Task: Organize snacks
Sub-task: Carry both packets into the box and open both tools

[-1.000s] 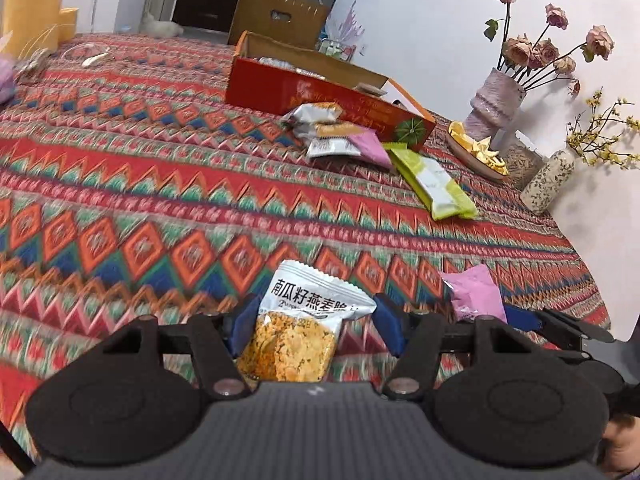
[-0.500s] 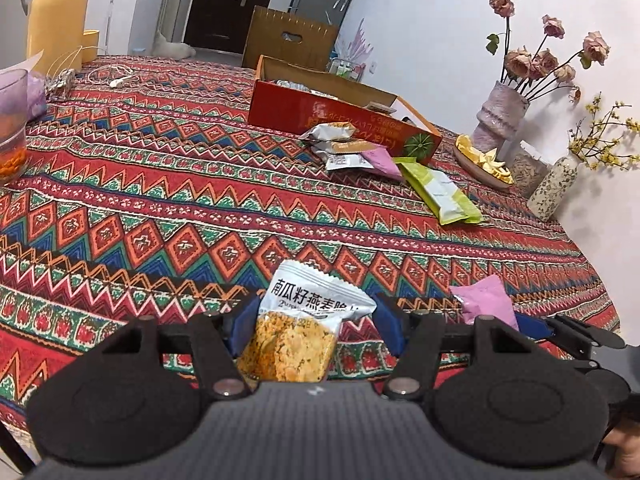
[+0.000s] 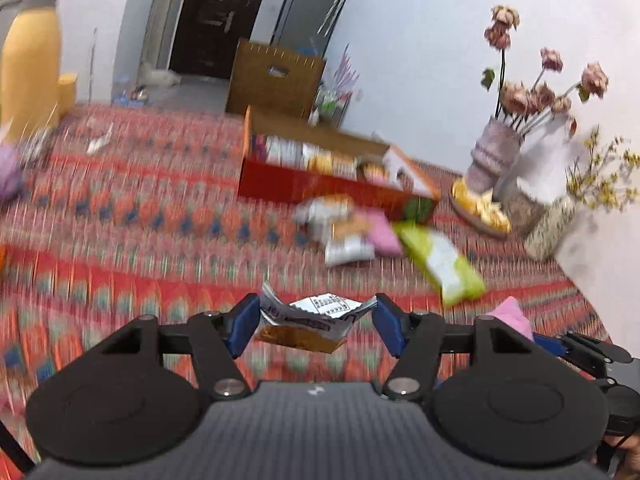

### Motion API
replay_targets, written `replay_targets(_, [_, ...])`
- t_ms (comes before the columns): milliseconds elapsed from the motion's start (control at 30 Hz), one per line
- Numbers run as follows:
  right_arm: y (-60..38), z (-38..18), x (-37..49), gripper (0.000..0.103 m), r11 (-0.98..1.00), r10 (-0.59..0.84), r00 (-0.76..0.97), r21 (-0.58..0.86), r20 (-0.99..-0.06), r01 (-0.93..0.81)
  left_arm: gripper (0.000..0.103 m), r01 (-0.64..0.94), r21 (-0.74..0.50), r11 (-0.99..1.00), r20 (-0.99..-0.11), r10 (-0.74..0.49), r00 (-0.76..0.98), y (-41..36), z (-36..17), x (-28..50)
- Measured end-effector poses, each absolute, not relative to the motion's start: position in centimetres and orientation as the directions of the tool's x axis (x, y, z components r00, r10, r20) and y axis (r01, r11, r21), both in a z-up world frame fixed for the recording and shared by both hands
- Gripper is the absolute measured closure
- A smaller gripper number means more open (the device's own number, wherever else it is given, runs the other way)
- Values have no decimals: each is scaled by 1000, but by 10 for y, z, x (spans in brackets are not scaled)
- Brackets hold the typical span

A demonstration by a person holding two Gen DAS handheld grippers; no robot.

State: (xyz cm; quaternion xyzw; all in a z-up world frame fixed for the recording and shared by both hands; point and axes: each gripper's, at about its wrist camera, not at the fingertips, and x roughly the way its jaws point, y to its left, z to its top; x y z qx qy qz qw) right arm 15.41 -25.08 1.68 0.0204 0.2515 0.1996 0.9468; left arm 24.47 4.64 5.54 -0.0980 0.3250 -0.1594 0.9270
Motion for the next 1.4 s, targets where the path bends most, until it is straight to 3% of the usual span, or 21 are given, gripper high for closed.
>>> replay_targets(267, [-268,88,272,43,904,407,834,34,-373,-426,40,301,-197,933,-503,-359,786,-1,109,373])
replay_targets(433, [-263,104,377,43,910,398,836,46,-377,-413,40,266,-161,950,-520,-311,795,-36,107,463])
replay_targets(567, [-262,88,472,43,900,435,776,201,-456,-387,40,231,-162,959,-580,-282,765,-56,83,532])
replay_targets(800, [-245,23,577,43,926,376,677,253,-633,-278,38,186,-158,970,-689,-243,683,-83,19,600])
replay_targets(900, [-234,3,584,38,951,308,671,186,-675,-249,30,176,-180,968,-712,-251,656,-86,5,603])
replay_targets(967, [-229,0,581,27,956,288,679,157,-675,-250,24,186,-194,963,-716,-269,644,-87,1,605])
replay_targets(1067, [-229,2,566,21,955,284,699,126,-656,-270,23,185,-201,962,-703,-273,657,-79,8,599])
replay_targets(1400, [-263,56,509,16,960,260,760,80,-596,-267,21,173,-153,973,-652,-231,722,-37,66,529])
